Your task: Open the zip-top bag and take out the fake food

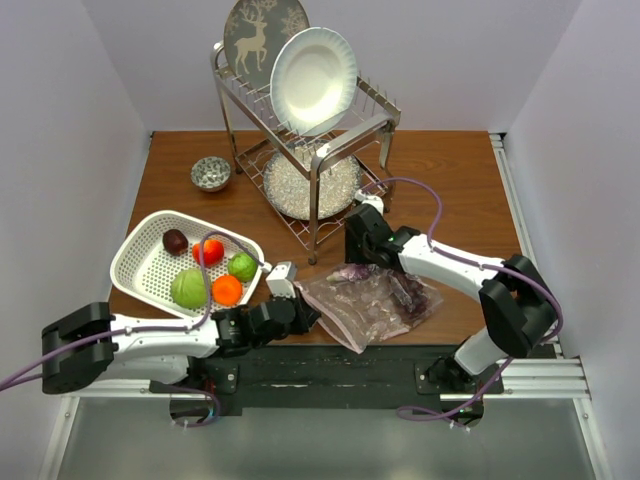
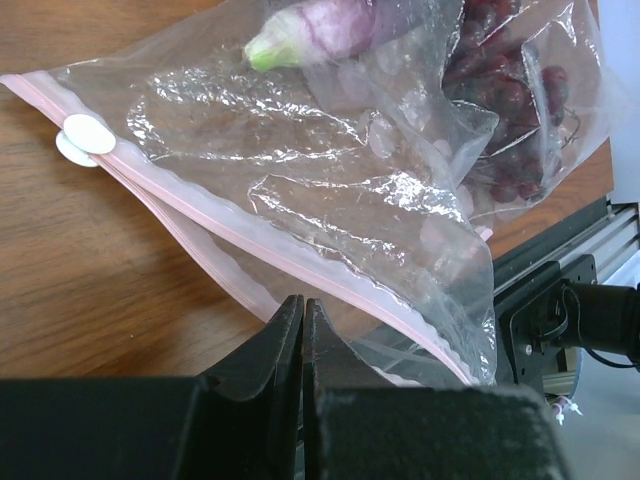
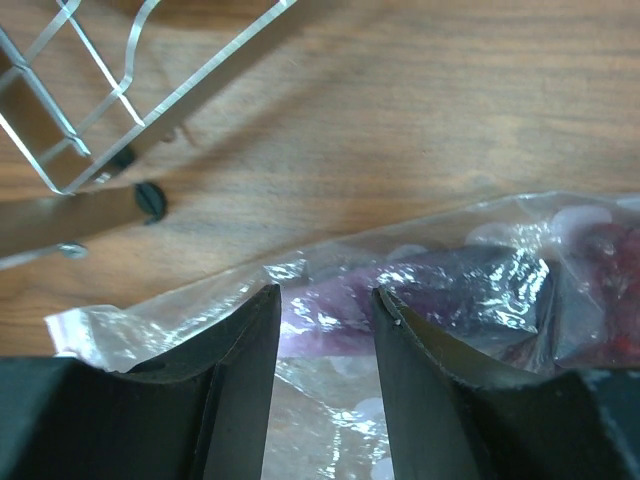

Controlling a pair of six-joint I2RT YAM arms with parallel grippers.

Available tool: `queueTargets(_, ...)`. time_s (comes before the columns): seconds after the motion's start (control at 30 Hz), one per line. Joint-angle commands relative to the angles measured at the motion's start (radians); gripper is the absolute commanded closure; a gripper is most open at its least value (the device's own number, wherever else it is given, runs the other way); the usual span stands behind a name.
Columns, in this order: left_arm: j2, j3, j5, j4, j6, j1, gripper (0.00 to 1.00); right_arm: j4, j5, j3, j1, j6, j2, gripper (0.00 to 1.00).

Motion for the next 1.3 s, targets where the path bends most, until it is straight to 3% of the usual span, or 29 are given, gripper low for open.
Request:
queueTargets(0.0, 0.026, 0.015, -0.014, 0.037, -0.012, -0.009, 0.92, 0.016, 0.049, 0.051, 0.019, -0.017, 0.034, 0.54)
queueTargets(0.2, 0.121, 0.055, -0.045, 0.101, 0.019, -0.008, 0.90, 0.003, 0.048, 0.076, 0.042, -0.026, 0.074, 0.54)
queueTargets(0.43, 0.277, 0.085, -0.063, 0.250, 0.062, 0.018, 0.76, -0.059, 0.051, 0.114, 0.080, -0.053, 0.125, 0.55)
queueTargets(0.6, 0.346, 0.108, -0.076, 0.284, 0.068, 0.066, 0.69, -0.098, 0.008, 0.059, 0.103, -0.066, 0.079, 0.56)
queueTargets(0.73, 0.357, 0.098, -0.099, 0.316, 0.089, 0.074, 0.56, -0.119, -0.040, 0.022, 0.120, -0.084, 0.015, 0.57)
queueTargets(0.97, 0.376, 0.057, -0.059, 0.480, 0.168, 0.073, 0.50, -0.184, -0.077, 0.001, 0.128, -0.078, -0.051, 0.57)
queueTargets(1.03, 0.391, 0.055, -0.047, 0.503, 0.188, 0.073, 0.50, -0.210, 0.017, 0.015, 0.117, -0.054, -0.079, 0.55)
queueTargets(1.27, 0.405, 0.052, -0.076, 0.502, 0.206, 0.069, 0.51, -0.207, 0.037, 0.012, -0.067, -0.037, -0.185, 0.53)
